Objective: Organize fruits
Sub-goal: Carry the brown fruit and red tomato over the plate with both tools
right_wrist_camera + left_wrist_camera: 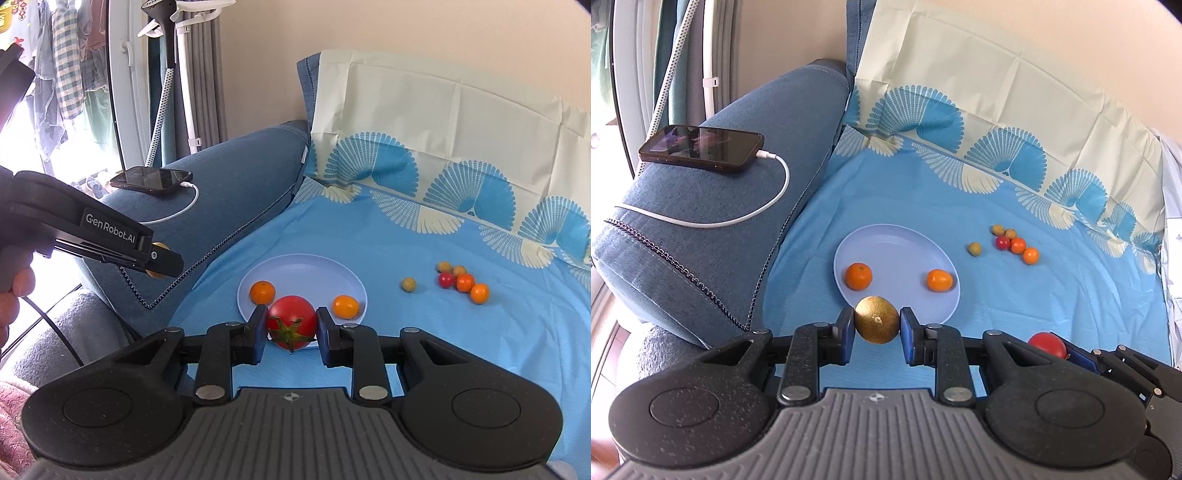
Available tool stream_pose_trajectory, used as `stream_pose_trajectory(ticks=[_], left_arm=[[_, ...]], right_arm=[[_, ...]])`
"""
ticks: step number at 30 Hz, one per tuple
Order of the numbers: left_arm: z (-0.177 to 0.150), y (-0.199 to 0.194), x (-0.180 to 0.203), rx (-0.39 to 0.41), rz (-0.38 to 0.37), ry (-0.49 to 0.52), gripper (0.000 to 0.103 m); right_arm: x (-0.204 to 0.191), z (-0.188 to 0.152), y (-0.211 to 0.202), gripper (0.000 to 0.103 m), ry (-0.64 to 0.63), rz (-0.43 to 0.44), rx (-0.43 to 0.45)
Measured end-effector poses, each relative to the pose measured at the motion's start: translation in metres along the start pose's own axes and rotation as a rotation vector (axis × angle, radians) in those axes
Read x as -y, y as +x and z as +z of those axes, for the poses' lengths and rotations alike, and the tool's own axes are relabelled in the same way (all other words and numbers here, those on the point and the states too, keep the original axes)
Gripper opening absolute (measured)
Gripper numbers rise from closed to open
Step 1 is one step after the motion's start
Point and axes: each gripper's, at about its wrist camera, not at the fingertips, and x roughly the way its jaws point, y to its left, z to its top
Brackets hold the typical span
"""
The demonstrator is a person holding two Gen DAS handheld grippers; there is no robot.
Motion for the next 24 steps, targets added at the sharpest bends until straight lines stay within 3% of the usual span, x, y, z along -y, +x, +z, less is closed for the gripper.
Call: stream_pose_trajectory(ticks=[24], left_arm=[[0.03,0.054,-0.005,-0.041,0.036,0.0,0.028]], right_arm=[[0.021,0.003,0.047,0.029,0.042,-0.025,-0.051]])
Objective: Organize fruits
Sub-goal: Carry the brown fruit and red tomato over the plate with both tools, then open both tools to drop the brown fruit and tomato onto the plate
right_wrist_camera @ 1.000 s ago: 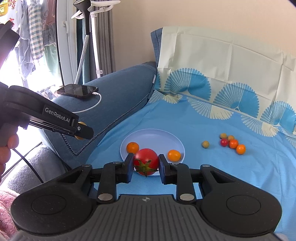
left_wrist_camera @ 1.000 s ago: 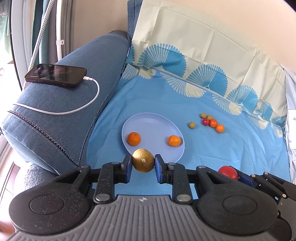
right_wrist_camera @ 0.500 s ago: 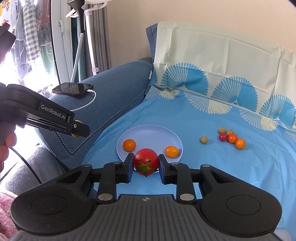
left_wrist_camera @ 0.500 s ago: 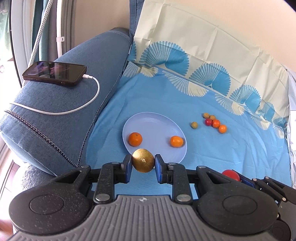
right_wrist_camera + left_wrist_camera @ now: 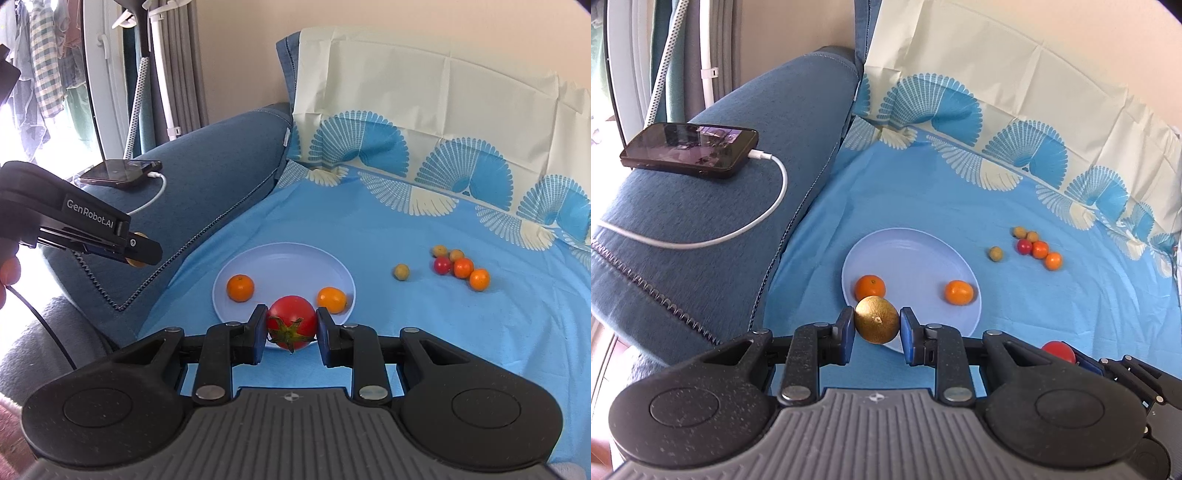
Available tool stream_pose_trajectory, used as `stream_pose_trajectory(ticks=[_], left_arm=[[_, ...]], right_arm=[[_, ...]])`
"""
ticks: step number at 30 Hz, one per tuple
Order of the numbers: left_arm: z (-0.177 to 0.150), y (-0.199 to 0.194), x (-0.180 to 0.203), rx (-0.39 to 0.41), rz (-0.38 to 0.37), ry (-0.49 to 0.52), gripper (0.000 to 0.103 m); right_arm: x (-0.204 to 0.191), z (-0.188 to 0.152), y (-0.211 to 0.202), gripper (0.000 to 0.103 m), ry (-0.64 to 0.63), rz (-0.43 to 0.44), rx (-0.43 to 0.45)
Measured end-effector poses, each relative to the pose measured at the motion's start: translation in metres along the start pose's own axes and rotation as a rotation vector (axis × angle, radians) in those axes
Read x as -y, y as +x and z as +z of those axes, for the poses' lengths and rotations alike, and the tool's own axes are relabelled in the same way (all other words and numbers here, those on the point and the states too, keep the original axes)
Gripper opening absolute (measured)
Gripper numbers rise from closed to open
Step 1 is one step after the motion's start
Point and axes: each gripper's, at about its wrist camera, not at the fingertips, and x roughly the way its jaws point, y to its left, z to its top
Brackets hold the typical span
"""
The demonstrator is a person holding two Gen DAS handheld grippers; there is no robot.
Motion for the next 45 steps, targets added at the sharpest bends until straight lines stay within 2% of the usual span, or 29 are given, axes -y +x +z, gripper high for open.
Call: stream_pose_trajectory(ticks=[20,29,30,31,32,33,34,37,40,45], left_arm=[[0.036,0.129,0.015,-0.099,0.048,0.027,0.028],[0.041,0.165,0.017,-0.132,0.08,0.054,0.03],[0.042,0.167,0.016,-0.136,0.076,0.053,0.04],[0.043,0.167,0.015,-0.135,0.075,0.051,0.065],[0.045,0.166,0.015,-0.126,0.078,0.043,0.08],[0.046,0.162,0.013,-0.107,0.088,0.03,0.1],[0.047,0.155,0.012,-0.08,0.089,0.015,0.103],[0.051,0.138,0.012,-0.076,0.071,0.021,0.103],[0.043,0.114,0.011,-0.069,0.076,0.022,0.103],[0.019,0.066,0.01,-0.047,0.082,0.022,0.103]], right_arm=[[0.016,0.011,0.118,0.029,-0.01,0.004,-0.112],[0.018,0.007,0.152,0.029,-0.045,0.014,-0.148],[0.017,0.007,0.155,0.029,-0.05,0.015,-0.149],[0.017,0.007,0.158,0.029,-0.055,0.016,-0.147],[0.016,0.008,0.159,0.029,-0.059,0.02,-0.138],[0.016,0.009,0.159,0.033,-0.065,0.027,-0.127],[0.016,0.011,0.158,0.047,-0.072,0.033,-0.118],[0.017,0.017,0.146,0.074,-0.081,0.024,-0.082],[0.018,0.018,0.126,0.087,-0.076,0.004,-0.085],[0.015,0.006,0.081,0.097,-0.015,-0.009,-0.114]])
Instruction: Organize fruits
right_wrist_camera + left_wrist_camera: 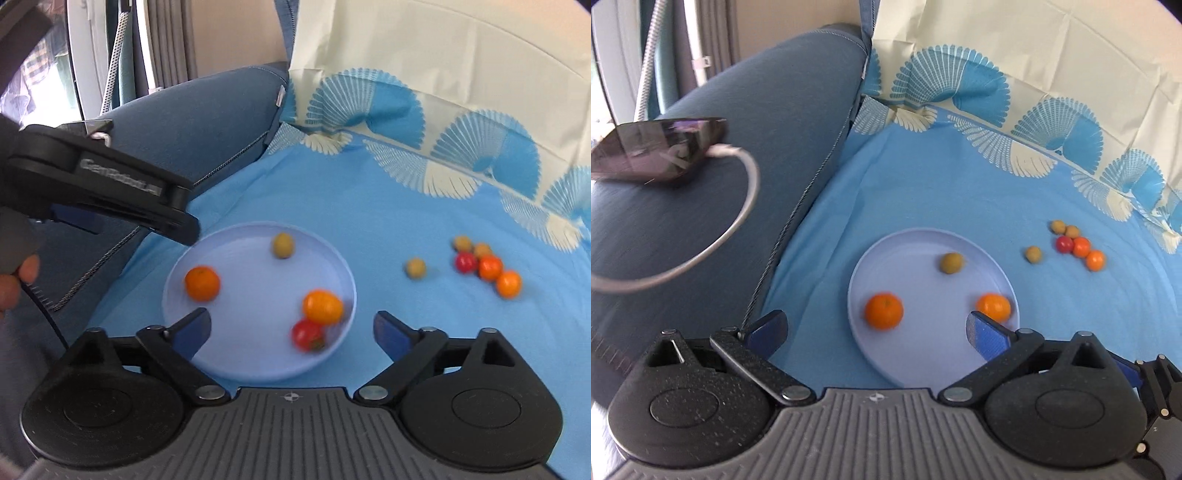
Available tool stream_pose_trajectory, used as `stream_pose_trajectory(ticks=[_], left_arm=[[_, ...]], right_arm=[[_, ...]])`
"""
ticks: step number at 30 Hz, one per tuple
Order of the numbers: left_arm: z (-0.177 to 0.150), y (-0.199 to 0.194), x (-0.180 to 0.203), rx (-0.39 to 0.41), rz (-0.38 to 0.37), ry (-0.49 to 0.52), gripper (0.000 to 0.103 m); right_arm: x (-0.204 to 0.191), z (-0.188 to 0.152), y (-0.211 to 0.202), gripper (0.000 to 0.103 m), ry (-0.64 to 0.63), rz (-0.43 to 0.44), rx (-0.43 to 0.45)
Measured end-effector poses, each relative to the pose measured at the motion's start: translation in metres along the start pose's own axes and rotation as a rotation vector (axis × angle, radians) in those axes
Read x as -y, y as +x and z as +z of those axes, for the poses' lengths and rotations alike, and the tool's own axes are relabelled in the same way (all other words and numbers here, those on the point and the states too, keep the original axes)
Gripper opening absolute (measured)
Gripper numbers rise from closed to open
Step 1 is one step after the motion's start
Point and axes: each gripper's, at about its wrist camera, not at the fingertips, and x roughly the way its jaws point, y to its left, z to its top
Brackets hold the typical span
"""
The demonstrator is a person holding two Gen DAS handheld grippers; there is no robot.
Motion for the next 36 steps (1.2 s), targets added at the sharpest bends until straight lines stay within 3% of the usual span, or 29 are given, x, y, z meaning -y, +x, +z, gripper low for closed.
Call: stream_pose_trajectory(ticks=[7,17,36], left_arm=[[-0.035,-0.054,-0.004,0.038,0.015,-0.016,0.103],[-0.056,-0.093,-0.004,0.095,0.045,-0.012,0.103],[-0.063,-0.113,-0.003,0.14,0.033,0.001,0.103]], right_arm=[[-0.016,-0.019,-0.058,0.101,0.032,-0.022,0.05],[-0.027,-0.028,-0.112,0.102,-0.01,-0.037,0.167],[-0.035,-0.035,-0.135,0.102,-0.017,-0.044,0.223]])
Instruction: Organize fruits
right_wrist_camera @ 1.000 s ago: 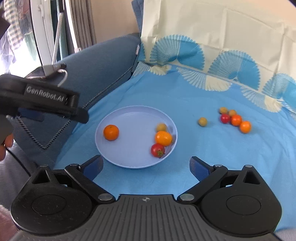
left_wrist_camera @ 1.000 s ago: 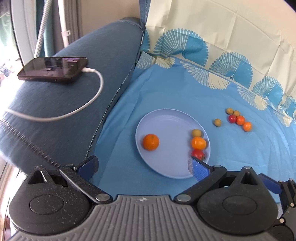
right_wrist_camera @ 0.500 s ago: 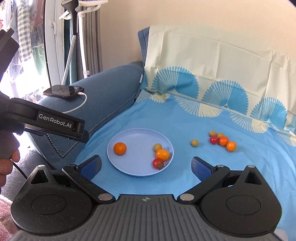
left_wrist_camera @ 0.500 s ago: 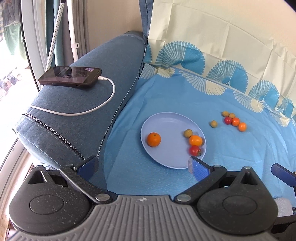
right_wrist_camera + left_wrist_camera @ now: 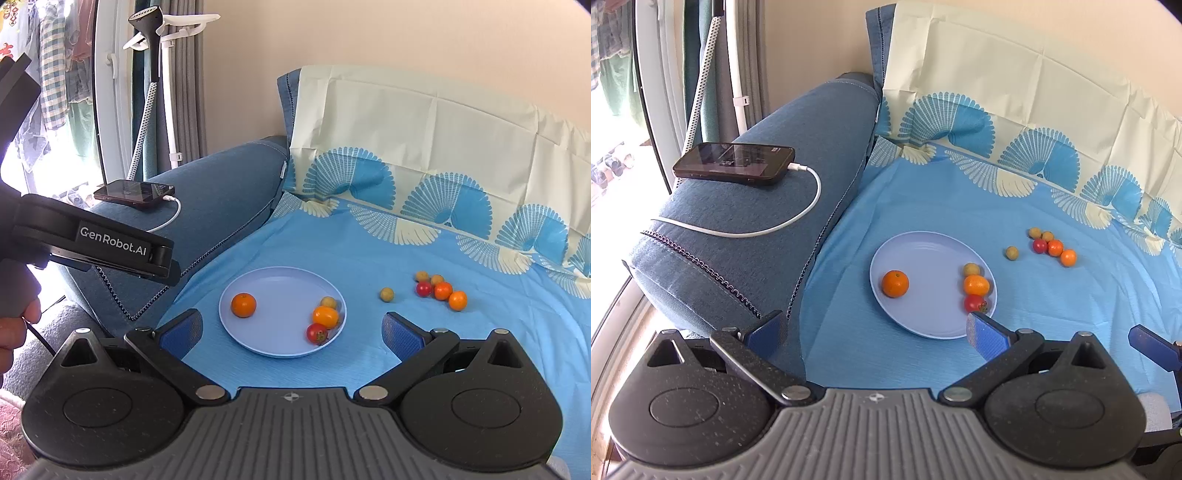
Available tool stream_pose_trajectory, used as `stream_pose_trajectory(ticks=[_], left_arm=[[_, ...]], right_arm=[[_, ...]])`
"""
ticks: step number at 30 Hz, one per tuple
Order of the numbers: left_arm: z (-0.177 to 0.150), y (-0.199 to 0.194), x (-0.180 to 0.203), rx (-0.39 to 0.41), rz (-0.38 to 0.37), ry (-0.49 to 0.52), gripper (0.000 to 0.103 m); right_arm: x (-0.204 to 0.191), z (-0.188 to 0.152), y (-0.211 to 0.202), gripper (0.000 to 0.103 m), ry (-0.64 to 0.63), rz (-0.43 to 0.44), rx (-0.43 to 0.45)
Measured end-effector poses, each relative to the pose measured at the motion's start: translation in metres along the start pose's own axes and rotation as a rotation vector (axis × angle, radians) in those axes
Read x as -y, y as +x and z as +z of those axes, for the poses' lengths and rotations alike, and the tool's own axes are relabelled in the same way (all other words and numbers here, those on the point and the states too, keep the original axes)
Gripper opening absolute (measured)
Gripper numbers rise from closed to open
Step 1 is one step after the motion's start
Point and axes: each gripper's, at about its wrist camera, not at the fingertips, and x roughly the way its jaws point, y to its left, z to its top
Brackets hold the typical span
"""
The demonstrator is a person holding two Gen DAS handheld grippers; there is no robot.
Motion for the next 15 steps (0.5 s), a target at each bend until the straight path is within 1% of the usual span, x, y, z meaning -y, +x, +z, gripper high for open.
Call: stream_pose_trajectory(ticks=[15], left_arm=[[-0.0002,0.0054,0.0011,-0.016,-0.001,0.003,0.103]], right_arm=[[0.0012,-0.0002,0.0054,0.102,0.011,0.001,-0.016]])
